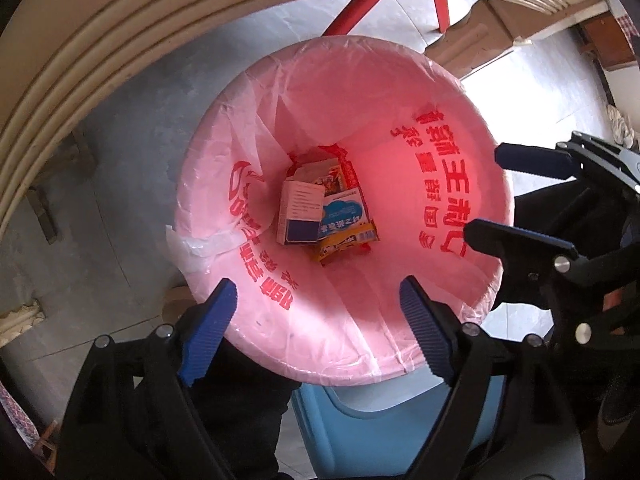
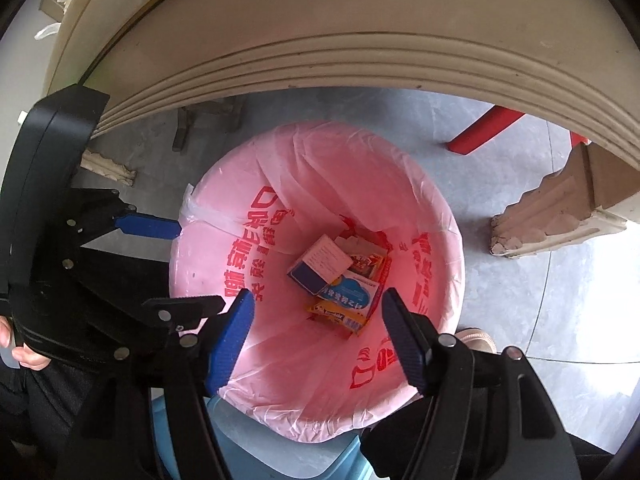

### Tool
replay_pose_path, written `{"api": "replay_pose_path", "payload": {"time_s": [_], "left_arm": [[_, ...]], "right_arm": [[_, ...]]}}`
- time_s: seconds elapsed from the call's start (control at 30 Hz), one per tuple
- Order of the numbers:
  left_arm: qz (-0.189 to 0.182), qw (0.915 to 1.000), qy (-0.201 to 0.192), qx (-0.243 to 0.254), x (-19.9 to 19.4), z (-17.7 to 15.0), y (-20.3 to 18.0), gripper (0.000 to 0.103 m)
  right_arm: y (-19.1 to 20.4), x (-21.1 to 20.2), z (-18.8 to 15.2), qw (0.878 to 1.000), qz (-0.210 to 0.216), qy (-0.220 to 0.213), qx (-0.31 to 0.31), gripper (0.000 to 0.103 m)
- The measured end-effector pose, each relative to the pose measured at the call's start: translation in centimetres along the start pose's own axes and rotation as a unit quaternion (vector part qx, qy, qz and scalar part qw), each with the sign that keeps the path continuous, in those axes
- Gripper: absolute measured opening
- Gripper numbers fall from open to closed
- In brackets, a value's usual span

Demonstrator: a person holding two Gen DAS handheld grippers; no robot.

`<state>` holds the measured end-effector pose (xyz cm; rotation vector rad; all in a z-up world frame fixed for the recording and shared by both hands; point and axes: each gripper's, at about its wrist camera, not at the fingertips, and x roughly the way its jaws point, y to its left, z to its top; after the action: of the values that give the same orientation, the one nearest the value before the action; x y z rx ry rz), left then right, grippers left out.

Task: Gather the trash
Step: 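Open the left tool over the pink bin while the right tool releases the snack bar into it, then raise both open tools from the bin back over the table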

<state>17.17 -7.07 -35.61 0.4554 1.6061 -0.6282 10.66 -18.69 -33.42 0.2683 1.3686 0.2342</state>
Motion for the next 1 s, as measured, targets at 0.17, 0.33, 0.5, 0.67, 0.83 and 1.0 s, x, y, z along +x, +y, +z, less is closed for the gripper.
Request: {"api": "replay_pose_path", "payload": {"time_s": [0.17,0.33,0.5,0.67,0.83,1.0], "left_arm": [[0.007,1.0,0.0,0.003,-0.1,0.0,0.0,0.081],[0.023,0.9995,-0.013,0.017,-1.1,-0.3,-0.6,0.081],[0.045,0.9981,-0.033,0.028,-2.9,-1.3,-1.5,0.082],[0.048,0.9955,-0.079,0.023,-7.7,-4.1,-2.5,0.082],[0.051,0.9841,-0.169,0.014,-16.8,-7.7,-3.0,0.082],[0.1,0.9651,-0.242,-0.006,-26.1,-9.2,-2.1,0.088]], "right_arm": [[0.2,-0.4,0.1,1.0,-0.001,-0.004,0.0,0.065],[0.4,-1.2,0.0,1.0,-0.004,-0.016,-0.003,0.065],[1.3,-3.8,-0.2,0.999,0.003,-0.053,-0.007,0.065],[3.3,-8.8,-1.0,0.994,0.008,-0.107,-0.018,0.065],[5.4,-17.1,-1.6,0.978,0.026,-0.204,-0.043,0.084],[7.1,-26.1,-1.2,0.948,0.006,-0.308,-0.081,0.085]]}}
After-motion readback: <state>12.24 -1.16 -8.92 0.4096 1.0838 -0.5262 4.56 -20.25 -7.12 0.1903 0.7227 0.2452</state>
